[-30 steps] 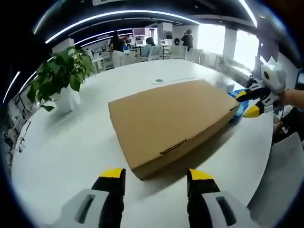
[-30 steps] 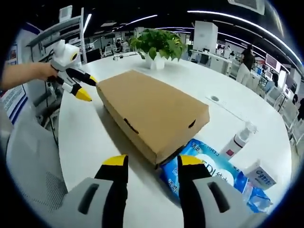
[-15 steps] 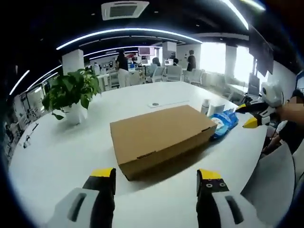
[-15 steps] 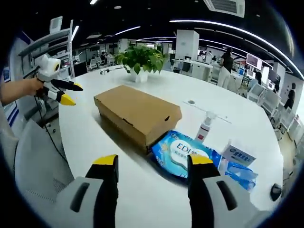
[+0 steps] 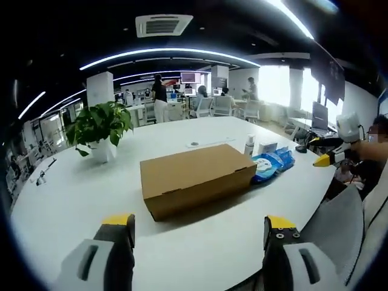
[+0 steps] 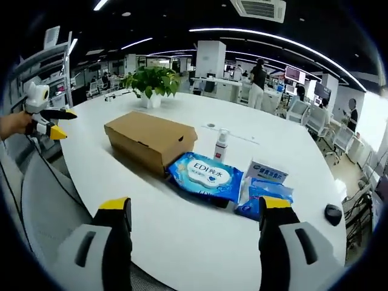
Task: Operate the shoe box by opening the lid, removing the specified soft item, and placing it in the target area until the item is outside and the box remains undamaged.
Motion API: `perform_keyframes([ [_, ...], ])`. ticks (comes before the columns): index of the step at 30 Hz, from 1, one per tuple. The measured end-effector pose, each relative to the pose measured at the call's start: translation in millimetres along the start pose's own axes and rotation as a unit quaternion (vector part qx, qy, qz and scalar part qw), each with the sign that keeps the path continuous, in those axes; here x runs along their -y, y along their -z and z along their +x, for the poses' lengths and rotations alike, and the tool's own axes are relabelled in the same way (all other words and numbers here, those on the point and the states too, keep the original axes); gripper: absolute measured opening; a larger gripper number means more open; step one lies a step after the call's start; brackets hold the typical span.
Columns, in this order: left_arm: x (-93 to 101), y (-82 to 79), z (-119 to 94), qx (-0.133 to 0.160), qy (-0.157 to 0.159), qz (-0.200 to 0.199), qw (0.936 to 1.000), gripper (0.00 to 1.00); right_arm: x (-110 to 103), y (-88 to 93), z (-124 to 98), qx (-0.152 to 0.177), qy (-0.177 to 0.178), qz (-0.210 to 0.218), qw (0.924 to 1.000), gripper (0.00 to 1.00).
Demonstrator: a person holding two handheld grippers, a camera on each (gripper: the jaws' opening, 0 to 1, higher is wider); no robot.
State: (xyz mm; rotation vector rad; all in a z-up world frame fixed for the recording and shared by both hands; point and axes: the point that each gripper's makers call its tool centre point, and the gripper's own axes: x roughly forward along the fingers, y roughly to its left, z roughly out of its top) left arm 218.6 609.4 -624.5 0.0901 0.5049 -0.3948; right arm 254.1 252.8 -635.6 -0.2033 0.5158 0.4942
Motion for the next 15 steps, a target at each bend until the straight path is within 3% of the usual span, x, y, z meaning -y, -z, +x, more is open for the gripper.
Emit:
perform_keyframes([
  [4, 2.7, -3.1, -8.2, 0.016, 0.0, -0.018, 0.9997, 0.99, 0.8, -2.5, -8.5, 0.02, 0.005, 0.014, 0.9997, 0.96],
  [15, 9.3, -10.2, -17.1, 0.03, 0.009, -0.025, 0.9992, 1.0, -6.9, 2.2, -22.0, 0.026, 0.002, 0.016, 0.9995, 0.96],
])
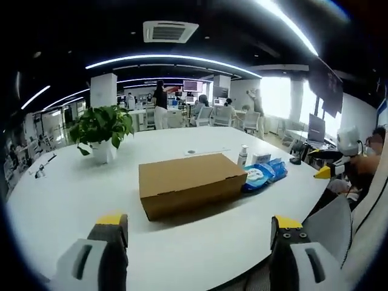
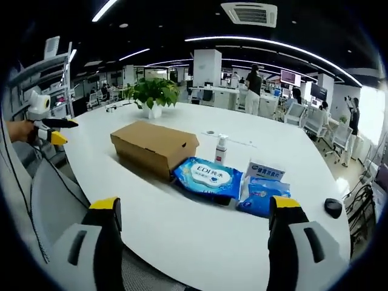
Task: Operate the shoe box by opening the lid, removing the specified soft item, and placing it in the target area until the item is outside and the box remains undamaged.
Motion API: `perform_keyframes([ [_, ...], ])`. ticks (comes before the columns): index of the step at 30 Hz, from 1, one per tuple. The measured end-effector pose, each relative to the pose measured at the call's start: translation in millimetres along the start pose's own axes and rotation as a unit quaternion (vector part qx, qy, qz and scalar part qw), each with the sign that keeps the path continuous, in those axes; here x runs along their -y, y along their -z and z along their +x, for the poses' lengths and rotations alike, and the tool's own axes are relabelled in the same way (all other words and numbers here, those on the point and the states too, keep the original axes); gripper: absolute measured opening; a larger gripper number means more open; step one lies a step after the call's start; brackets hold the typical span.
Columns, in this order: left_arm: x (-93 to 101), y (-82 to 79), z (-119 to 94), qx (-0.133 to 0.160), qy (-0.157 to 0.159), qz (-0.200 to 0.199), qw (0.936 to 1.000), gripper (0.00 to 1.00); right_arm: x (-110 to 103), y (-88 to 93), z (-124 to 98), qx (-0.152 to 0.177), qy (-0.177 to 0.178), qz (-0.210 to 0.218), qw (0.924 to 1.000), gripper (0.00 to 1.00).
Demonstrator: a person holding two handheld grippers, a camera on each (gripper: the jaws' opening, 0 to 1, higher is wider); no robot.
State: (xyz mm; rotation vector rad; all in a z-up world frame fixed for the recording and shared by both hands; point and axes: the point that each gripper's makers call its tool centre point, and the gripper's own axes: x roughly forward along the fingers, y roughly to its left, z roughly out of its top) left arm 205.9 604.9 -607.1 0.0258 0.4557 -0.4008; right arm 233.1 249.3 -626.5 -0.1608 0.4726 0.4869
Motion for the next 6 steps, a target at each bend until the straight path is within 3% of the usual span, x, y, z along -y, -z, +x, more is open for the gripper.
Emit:
perform_keyframes([
  [6, 3.1, 3.3, -0.1, -0.006, 0.0, 0.005, 1.0, 1.0, 5.0, -1.2, -6.7, 0.004, 0.012, 0.018, 0.9998, 0.96],
])
